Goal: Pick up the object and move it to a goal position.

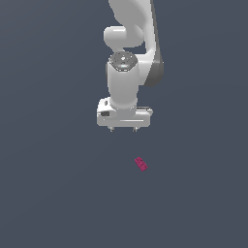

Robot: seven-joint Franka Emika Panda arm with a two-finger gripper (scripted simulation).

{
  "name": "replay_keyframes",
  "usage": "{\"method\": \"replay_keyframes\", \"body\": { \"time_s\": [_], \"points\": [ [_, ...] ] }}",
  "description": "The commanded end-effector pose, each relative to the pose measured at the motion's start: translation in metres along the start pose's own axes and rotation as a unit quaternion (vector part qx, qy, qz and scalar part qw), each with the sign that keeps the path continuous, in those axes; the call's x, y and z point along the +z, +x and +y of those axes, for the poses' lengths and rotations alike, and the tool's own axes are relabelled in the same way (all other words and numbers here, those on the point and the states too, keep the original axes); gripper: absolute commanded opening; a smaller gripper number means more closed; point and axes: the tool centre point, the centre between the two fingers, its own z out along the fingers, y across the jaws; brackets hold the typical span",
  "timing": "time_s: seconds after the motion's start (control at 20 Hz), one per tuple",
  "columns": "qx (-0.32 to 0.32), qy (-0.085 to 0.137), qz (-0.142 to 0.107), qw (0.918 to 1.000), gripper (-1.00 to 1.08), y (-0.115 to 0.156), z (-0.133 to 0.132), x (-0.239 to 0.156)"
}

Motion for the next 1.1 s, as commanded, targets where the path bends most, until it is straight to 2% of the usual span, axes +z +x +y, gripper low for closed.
{"method": "replay_keyframes", "body": {
  "time_s": [0.0,0.6,1.05],
  "points": [
    [0.000,0.000,0.000,1.0000,1.00,0.000,0.000,0.000],
    [-0.019,-0.001,-0.015,0.9997,1.00,-0.006,-0.013,0.011],
    [-0.057,-0.003,-0.013,0.9983,1.00,0.008,-0.021,0.022]
  ]
}}
